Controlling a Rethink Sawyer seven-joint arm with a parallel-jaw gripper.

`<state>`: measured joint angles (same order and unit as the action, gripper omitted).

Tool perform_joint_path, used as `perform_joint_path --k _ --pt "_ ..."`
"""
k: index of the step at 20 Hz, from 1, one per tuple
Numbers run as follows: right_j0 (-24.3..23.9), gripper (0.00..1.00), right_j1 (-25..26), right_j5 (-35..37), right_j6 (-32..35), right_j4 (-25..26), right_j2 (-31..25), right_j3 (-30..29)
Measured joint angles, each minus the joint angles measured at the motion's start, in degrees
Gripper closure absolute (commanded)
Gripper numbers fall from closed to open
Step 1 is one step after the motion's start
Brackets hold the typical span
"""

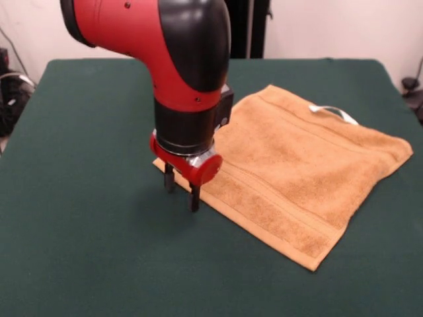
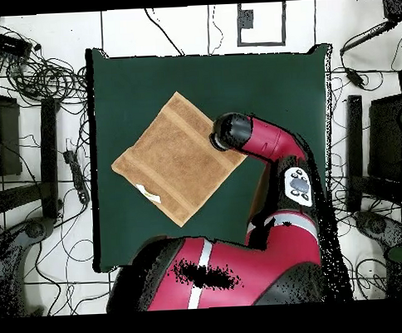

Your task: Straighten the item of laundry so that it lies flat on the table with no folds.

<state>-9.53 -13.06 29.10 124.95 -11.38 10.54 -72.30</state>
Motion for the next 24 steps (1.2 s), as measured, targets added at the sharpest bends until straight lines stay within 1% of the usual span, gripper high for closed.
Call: perform_joint_path --k 5,8,11,12,15,16,18,19,22,24 --pt "0.41 0.00 0.00 0.00 0.14 -1.62 0.74 -0.82" --pt "0.99 0.00 -0.04 0.11 0.14 -1.76 1.62 -1.26" --pt "1.65 0.00 -0.15 1.76 0.14 -1.68 2.92 -1.36" --pt "1.65 0.00 -0.74 5.28 0.14 -0.80 3.73 -0.97" --pt "1.15 0.00 -2.52 10.72 0.14 0.80 3.80 -0.91" --pt "0.79 0.00 -3.71 13.54 0.14 1.59 3.72 -1.01" --pt "0.32 0.00 -4.97 15.87 0.13 2.30 3.56 -1.10" --pt "-0.97 0.00 -7.34 18.11 0.12 3.73 2.77 -1.12" --pt "-2.15 0.00 -9.00 18.07 0.05 4.62 1.85 -1.13" --pt "-3.65 0.00 -10.58 17.50 -0.17 6.10 0.56 -1.15"
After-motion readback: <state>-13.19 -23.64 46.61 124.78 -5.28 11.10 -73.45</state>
